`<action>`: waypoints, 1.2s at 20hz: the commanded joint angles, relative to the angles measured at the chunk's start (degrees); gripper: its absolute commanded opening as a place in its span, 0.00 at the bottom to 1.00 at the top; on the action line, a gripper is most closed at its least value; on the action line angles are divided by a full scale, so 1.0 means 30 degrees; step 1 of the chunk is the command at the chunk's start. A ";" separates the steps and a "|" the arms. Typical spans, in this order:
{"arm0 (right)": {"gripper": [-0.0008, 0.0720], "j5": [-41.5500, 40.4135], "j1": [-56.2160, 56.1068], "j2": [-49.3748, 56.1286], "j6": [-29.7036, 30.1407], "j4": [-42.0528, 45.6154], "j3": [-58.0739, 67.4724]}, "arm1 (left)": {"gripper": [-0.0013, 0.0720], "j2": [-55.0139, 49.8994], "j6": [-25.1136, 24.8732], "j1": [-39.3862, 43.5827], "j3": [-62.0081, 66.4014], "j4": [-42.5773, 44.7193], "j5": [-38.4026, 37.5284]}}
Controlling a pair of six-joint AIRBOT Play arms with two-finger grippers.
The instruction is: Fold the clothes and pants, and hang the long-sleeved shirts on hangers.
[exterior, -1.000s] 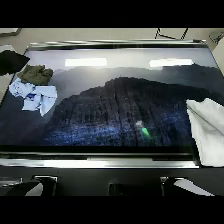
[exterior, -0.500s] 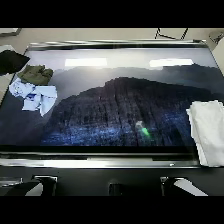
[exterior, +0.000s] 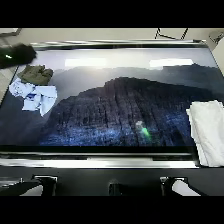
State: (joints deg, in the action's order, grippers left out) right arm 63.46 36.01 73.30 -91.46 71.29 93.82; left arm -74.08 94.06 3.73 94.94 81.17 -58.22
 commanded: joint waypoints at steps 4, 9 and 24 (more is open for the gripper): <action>0.80 0.6921 -0.8568 0.2630 0.0073 0.0255 -0.2776 | 0.94 -0.3468 -0.0342 0.0634 -0.2361 0.0313 -0.8699; 0.80 0.5858 -0.9508 0.2200 -0.0364 0.0466 -0.4954 | 0.94 -0.0903 0.0517 0.0809 -0.7133 0.0590 -0.4685; 0.80 0.6171 -0.9508 0.2200 -0.0291 0.0474 -0.4954 | 0.94 -0.0998 0.0517 0.0809 -0.7118 0.0583 -0.4721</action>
